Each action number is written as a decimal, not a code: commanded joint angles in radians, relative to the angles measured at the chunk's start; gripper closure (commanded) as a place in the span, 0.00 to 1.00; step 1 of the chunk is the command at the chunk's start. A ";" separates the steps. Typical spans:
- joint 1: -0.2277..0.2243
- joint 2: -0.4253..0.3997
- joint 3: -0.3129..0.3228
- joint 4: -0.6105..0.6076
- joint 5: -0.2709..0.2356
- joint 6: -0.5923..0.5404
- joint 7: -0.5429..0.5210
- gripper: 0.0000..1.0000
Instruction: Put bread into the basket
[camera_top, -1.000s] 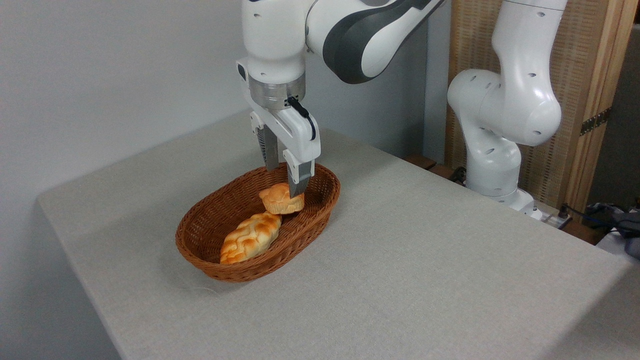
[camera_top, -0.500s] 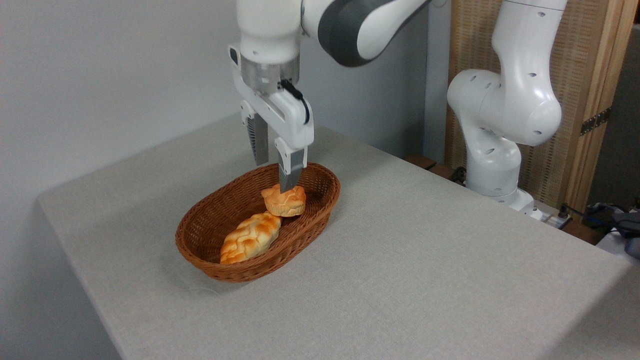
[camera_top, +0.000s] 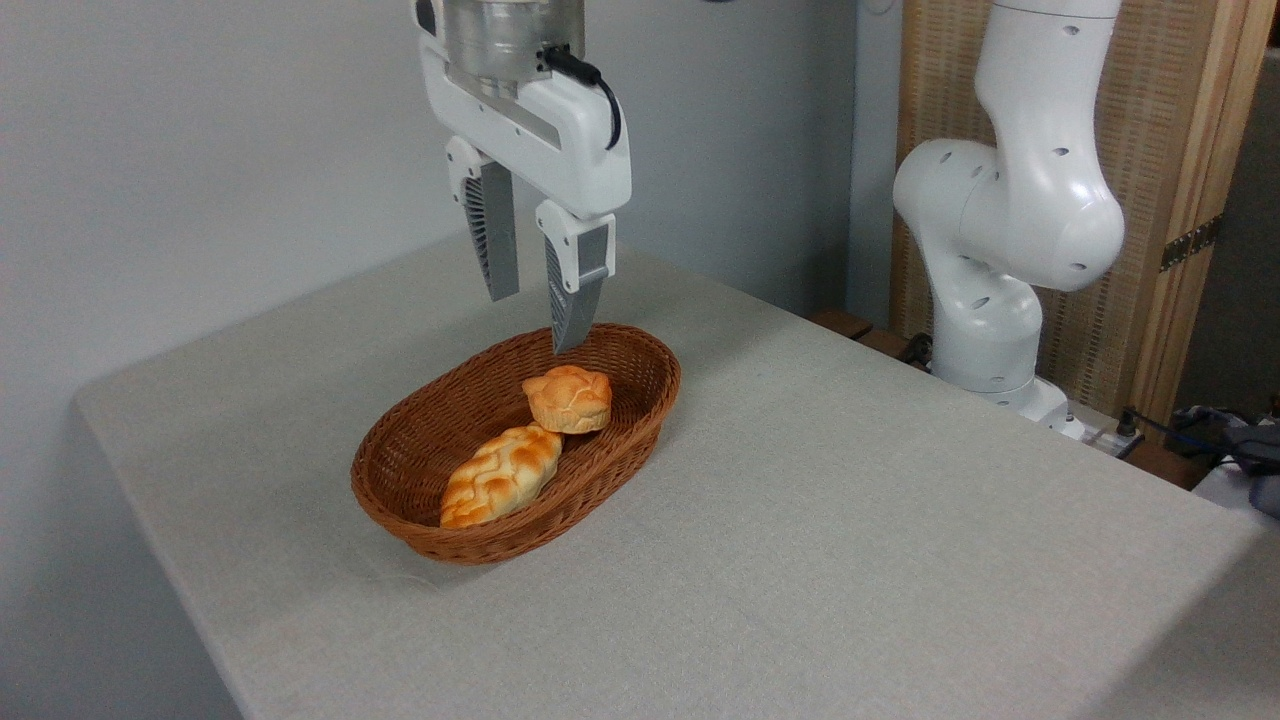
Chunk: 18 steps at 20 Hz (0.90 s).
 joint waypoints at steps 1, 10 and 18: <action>-0.009 0.086 0.008 0.151 0.067 -0.082 -0.041 0.00; -0.012 0.146 -0.006 0.253 0.081 -0.150 -0.039 0.00; -0.018 0.162 -0.032 0.253 0.143 -0.162 -0.047 0.00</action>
